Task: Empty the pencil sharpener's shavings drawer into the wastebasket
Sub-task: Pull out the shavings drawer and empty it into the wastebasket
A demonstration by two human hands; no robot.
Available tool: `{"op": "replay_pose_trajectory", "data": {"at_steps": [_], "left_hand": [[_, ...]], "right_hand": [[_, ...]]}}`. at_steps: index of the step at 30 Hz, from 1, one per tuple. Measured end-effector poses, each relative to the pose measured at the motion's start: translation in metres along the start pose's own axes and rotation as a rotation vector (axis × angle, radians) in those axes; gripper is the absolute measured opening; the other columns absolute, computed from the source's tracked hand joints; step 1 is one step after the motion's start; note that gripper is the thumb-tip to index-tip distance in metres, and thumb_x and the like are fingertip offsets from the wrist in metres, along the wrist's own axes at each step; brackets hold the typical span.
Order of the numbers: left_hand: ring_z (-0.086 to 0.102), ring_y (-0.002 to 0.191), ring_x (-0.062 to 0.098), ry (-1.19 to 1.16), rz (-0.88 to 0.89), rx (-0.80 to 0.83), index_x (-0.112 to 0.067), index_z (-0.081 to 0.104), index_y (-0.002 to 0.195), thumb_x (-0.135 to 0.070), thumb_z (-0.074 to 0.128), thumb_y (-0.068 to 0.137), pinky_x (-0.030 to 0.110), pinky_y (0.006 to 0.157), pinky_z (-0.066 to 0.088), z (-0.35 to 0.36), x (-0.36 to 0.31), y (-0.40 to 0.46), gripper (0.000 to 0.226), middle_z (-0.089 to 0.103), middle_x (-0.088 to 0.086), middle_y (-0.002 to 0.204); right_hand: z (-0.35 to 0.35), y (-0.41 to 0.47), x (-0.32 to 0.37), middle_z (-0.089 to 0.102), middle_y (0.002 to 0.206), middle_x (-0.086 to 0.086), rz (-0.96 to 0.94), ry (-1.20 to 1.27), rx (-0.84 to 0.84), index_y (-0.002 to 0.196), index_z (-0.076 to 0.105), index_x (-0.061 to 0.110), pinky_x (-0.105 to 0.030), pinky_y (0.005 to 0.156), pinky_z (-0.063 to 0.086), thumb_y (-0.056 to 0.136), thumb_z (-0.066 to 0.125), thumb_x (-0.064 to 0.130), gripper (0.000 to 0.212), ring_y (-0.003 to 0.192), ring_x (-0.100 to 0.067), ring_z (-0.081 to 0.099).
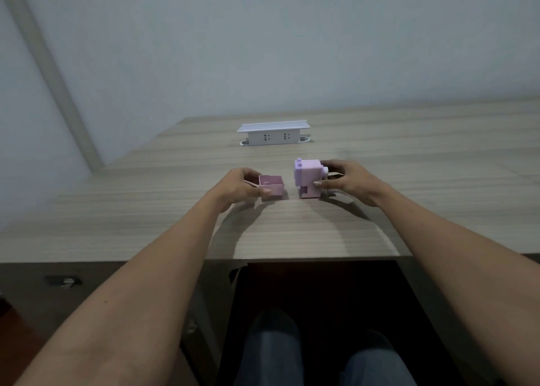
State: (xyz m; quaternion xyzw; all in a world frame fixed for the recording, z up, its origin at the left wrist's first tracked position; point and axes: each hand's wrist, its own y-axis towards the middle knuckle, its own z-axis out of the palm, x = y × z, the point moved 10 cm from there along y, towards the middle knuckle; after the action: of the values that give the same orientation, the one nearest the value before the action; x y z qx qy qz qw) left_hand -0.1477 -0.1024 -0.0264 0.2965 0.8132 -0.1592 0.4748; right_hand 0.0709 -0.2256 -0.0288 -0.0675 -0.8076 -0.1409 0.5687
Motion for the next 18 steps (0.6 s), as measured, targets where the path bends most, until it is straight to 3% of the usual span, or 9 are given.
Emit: {"op": "replay_pose_trajectory", "data": {"at_steps": [3,7,13,18], "left_hand": [[0.065,0.089,0.019,-0.030,0.022,-0.039,0.000,0.062,0.126,-0.005,0.083,0.077,0.023,0.077,0.052,-0.011,-0.011,-0.006,0.054,0.069,0.013,0.111],[0.066,0.084,0.015,-0.064,0.091,-0.044,-0.001,0.064,0.124,-0.007,0.083,0.077,0.024,0.080,0.053,-0.010,-0.045,-0.011,0.051,0.071,0.013,0.110],[0.068,0.090,0.017,-0.111,0.202,0.006,-0.002,0.066,0.123,-0.010,0.084,0.077,0.037,0.101,0.049,0.015,-0.106,-0.022,0.050,0.072,0.017,0.118],[0.071,0.101,0.020,-0.123,0.290,0.097,-0.005,0.066,0.126,-0.015,0.084,0.078,0.023,0.088,0.054,0.049,-0.150,-0.032,0.052,0.073,0.014,0.118]], "right_hand": [[-0.004,-0.003,0.016,0.056,0.145,-0.009,-0.039,-0.077,-0.046,0.148,0.046,0.003,-0.034,0.103,0.050,0.075,0.084,0.006,0.082,0.125,-0.022,0.060],[-0.016,-0.010,0.049,0.053,0.148,-0.007,-0.115,-0.064,-0.110,0.148,0.046,0.004,-0.033,0.110,0.043,0.075,0.086,0.013,0.084,0.137,-0.018,0.050],[-0.036,-0.033,0.089,0.066,0.135,-0.001,-0.144,-0.059,-0.128,0.137,0.061,0.008,-0.033,0.110,0.045,0.073,0.087,0.029,0.072,0.129,-0.014,0.057],[-0.060,-0.065,0.102,0.072,0.125,-0.005,-0.134,-0.034,-0.121,0.135,0.061,0.003,-0.032,0.110,0.046,0.074,0.087,0.023,0.070,0.117,-0.011,0.067]]}}
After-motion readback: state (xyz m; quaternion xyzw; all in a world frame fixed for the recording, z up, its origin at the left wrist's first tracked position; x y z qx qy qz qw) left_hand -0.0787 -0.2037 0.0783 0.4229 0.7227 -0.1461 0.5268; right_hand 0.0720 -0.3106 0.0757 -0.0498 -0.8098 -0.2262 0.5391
